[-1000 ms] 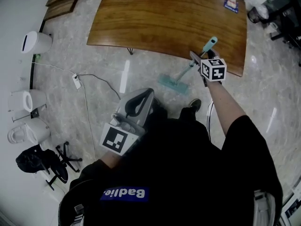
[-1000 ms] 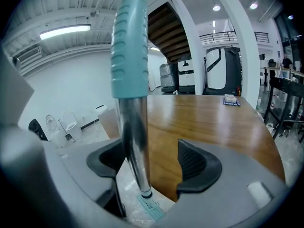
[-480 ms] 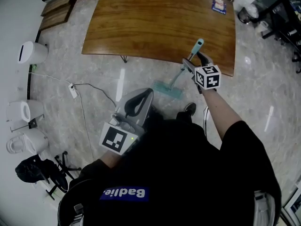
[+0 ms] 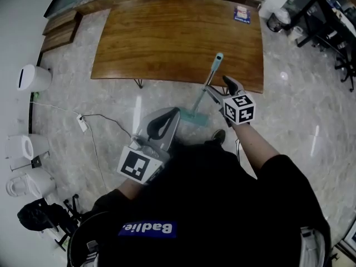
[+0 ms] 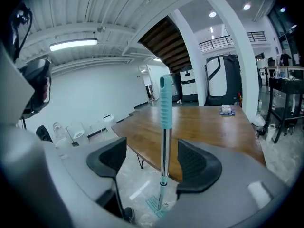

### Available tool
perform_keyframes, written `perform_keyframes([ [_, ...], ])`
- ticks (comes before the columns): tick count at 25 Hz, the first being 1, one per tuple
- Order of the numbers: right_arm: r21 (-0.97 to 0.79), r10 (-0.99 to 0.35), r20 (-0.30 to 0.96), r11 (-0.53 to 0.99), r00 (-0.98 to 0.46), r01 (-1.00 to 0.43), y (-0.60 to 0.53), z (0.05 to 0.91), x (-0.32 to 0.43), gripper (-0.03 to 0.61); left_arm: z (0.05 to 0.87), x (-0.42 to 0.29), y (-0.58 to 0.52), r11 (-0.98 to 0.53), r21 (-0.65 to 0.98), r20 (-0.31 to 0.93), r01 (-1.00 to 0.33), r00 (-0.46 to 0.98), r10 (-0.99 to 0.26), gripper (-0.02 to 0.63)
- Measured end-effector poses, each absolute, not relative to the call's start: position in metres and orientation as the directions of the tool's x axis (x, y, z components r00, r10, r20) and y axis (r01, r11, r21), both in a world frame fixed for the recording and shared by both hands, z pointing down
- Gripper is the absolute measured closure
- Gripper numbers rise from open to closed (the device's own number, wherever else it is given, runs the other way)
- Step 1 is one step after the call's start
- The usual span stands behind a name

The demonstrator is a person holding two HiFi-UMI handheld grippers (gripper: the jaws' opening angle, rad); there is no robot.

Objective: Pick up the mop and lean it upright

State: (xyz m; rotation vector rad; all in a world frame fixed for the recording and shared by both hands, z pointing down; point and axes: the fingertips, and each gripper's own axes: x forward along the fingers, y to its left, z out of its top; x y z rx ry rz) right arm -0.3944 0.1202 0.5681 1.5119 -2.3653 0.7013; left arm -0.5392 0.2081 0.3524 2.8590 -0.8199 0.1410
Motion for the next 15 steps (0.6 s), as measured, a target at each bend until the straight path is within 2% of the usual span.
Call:
perform_keyframes([
  [9,-0.322,-0.786,0.374,0.388,-0.493,-0.864,0.173,0.519,-0.395,0.245,0.345,-0.506,0.222,-0.854,0.138,0.163,-0.502,0.862,-0.480,0.594],
  [12,-0.343,-0.779,0.347,0.414,-0.523,-0.843,0.188,0.509,-0.396,0.283,0.351,-0.494,0.227,-0.848,0.126,0.177,-0.515,0.853,-0.492,0.594],
  [15,-0.344,-0.774,0.317,0.446,-0.549,-0.826,0.207,0.500,-0.394,0.350,0.353,-0.482,0.236,-0.829,0.133,0.173,-0.543,0.836,-0.520,0.594],
])
